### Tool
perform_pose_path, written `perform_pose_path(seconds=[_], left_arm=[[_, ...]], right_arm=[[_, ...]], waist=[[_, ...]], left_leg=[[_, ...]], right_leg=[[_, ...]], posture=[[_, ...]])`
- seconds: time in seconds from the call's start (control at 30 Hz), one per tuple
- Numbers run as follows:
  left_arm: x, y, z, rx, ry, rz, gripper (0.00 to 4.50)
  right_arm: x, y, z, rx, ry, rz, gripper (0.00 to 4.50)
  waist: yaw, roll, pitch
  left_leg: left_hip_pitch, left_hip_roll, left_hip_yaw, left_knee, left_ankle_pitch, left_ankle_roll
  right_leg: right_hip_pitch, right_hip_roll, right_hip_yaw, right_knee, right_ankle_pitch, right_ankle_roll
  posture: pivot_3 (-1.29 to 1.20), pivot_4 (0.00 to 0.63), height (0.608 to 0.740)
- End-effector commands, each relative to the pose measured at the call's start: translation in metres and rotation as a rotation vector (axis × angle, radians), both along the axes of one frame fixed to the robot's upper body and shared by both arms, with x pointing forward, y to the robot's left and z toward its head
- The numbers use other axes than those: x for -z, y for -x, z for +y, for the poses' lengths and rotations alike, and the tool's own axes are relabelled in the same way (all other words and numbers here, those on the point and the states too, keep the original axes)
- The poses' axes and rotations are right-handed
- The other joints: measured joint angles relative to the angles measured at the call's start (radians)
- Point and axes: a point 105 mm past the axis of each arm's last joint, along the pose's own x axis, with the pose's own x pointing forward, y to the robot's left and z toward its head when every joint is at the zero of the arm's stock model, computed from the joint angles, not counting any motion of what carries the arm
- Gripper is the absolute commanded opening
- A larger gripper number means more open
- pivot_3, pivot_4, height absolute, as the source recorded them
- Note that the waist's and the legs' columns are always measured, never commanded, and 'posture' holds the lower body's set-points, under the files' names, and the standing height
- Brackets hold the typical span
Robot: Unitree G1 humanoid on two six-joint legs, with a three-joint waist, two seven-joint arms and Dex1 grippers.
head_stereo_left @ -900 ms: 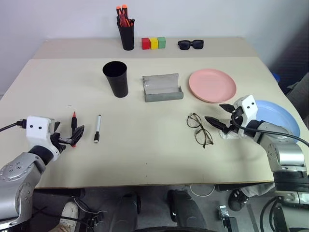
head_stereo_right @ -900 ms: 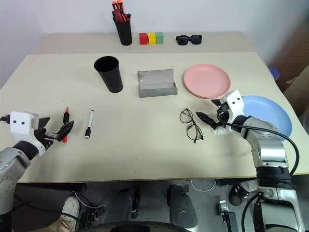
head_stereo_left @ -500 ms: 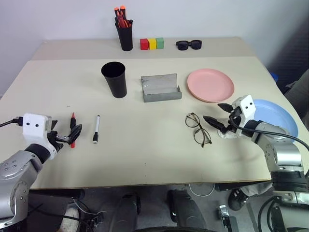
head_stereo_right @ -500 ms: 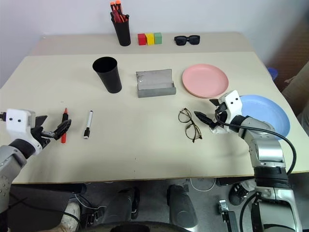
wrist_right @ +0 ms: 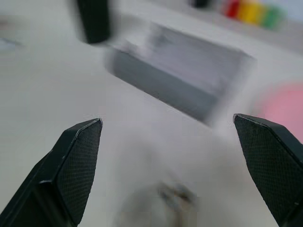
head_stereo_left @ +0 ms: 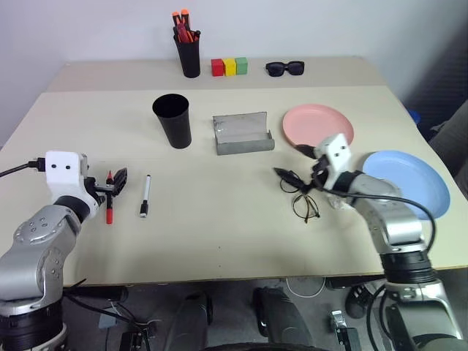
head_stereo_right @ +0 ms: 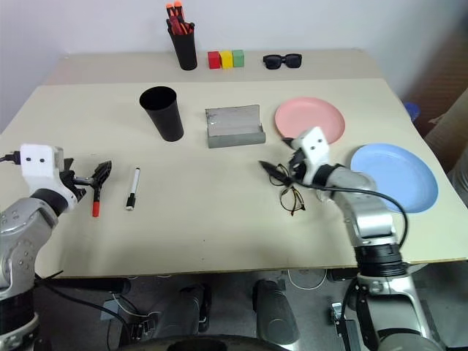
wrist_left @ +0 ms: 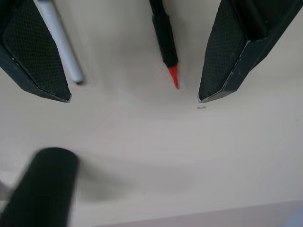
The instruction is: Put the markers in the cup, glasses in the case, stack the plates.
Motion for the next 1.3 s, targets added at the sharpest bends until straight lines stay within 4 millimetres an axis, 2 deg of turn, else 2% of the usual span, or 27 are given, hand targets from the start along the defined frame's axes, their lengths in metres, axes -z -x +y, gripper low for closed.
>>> perform_pose_path(seconds=[0.03, 0.13, 0.33, 0.7, 0.87, 0.9, 0.93, 1.0, 1.03, 1.1, 1.13, 1.2, 1.3], left_arm=[[0.009, 0.000, 0.021, -0.158, 0.045, 0.059, 4.47], [0.014, -0.004, 0.020, -0.184, 0.082, 0.102, 4.47], [0.032, -0.003, 0.024, -0.233, 0.110, 0.257, 4.47], [0.038, -0.027, 0.025, -0.222, 0.183, 0.386, 4.47], [0.045, -0.029, 0.022, -0.223, 0.262, 0.471, 4.47], [0.045, -0.028, 0.022, -0.226, 0.267, 0.476, 3.95], [0.046, -0.028, 0.022, -0.231, 0.273, 0.477, 3.72], [0.044, -0.028, 0.024, -0.247, 0.271, 0.458, 2.73], [0.042, -0.029, 0.026, -0.254, 0.263, 0.429, 2.38], [0.029, -0.035, 0.034, -0.296, 0.185, 0.313, 1.30], [0.013, -0.039, 0.042, -0.331, 0.109, 0.208, 0.89], [-0.005, -0.042, 0.047, -0.359, 0.020, 0.089, 0.89], [-0.013, -0.046, 0.047, -0.365, 0.063, 0.043, 0.89]], right_arm=[[-0.015, 0.024, 0.057, -0.165, 0.009, -0.079, 4.50], [-0.014, 0.035, 0.084, -0.223, -0.006, -0.063, 4.50], [-0.004, 0.043, 0.107, -0.247, -0.020, -0.007, 4.50], [0.000, 0.036, 0.108, -0.186, -0.075, 0.045, 4.50], [-0.001, 0.035, 0.107, -0.164, -0.078, 0.036, 4.50], [0.000, 0.035, 0.106, -0.159, -0.078, 0.036, 4.50], [0.000, 0.035, 0.106, -0.155, -0.079, 0.038, 4.50], [0.002, 0.035, 0.105, -0.149, -0.080, 0.045, 4.50], [0.002, 0.035, 0.104, -0.147, -0.081, 0.048, 4.50], [0.003, 0.033, 0.104, -0.136, -0.083, 0.053, 4.50], [0.003, 0.031, 0.104, -0.123, -0.090, 0.055, 4.50], [0.003, 0.028, 0.103, -0.106, -0.099, 0.055, 4.50], [0.004, 0.020, 0.099, -0.057, -0.108, 0.053, 4.50]], waist=[[0.000, 0.000, 0.000], [0.003, -0.001, 0.000], [0.009, -0.004, -0.002], [0.006, -0.004, -0.002], [0.006, -0.004, -0.002], [0.006, -0.004, -0.002], [0.006, -0.004, -0.002], [0.005, -0.004, -0.002], [0.006, -0.004, -0.002], [0.008, -0.004, -0.002], [0.008, -0.004, -0.002], [0.009, -0.005, -0.002], [0.011, -0.005, -0.002]], left_leg=[[0.000, 0.000, 0.000, 0.000, 0.000, 0.000], [0.000, 0.000, -0.001, 0.000, 0.000, 0.000], [0.000, -0.001, -0.002, 0.001, 0.001, -0.001], [0.000, -0.001, -0.003, 0.000, 0.001, -0.002], [0.000, -0.002, -0.003, 0.000, 0.001, -0.002], [0.000, -0.002, -0.003, 0.000, 0.001, -0.003], [0.000, -0.002, -0.003, 0.000, 0.001, -0.002], [0.000, -0.001, -0.003, -0.001, 0.001, -0.003], [0.000, -0.001, -0.003, -0.001, 0.001, -0.003], [0.000, -0.001, -0.003, 0.000, 0.001, -0.003], [0.000, -0.002, -0.003, 0.000, 0.002, -0.003], [0.000, -0.001, -0.003, -0.001, 0.002, -0.004], [0.000, -0.001, -0.003, -0.001, 0.002, -0.004]], right_leg=[[0.000, 0.000, 0.000, 0.000, 0.000, 0.000], [0.000, 0.000, -0.001, 0.001, 0.000, 0.000], [0.001, -0.002, -0.001, 0.000, 0.000, 0.000], [0.000, -0.001, -0.003, 0.001, 0.000, 0.000], [0.001, -0.002, -0.003, 0.001, 0.000, 0.000], [0.001, -0.002, -0.003, 0.001, 0.000, 0.000], [0.001, -0.002, -0.003, 0.001, 0.000, 0.000], [0.001, -0.002, -0.003, 0.001, 0.000, 0.000], [0.001, -0.002, -0.003, 0.001, 0.000, 0.000], [0.001, -0.002, -0.003, 0.001, 0.000, 0.000], [0.001, -0.003, -0.003, 0.001, 0.000, 0.000], [0.000, -0.003, -0.003, 0.001, 0.001, 0.000], [0.000, -0.003, -0.003, 0.001, 0.001, -0.001]], posture=[[0.00, 0.150, 0.740], [0.00, 0.150, 0.740], [0.00, 0.150, 0.740], [0.00, 0.150, 0.740], [0.00, 0.150, 0.740], [0.00, 0.150, 0.740], [0.00, 0.150, 0.740], [0.00, 0.150, 0.740], [0.00, 0.150, 0.740], [0.00, 0.150, 0.740], [0.00, 0.150, 0.740], [0.00, 0.150, 0.740], [0.00, 0.150, 0.740]])
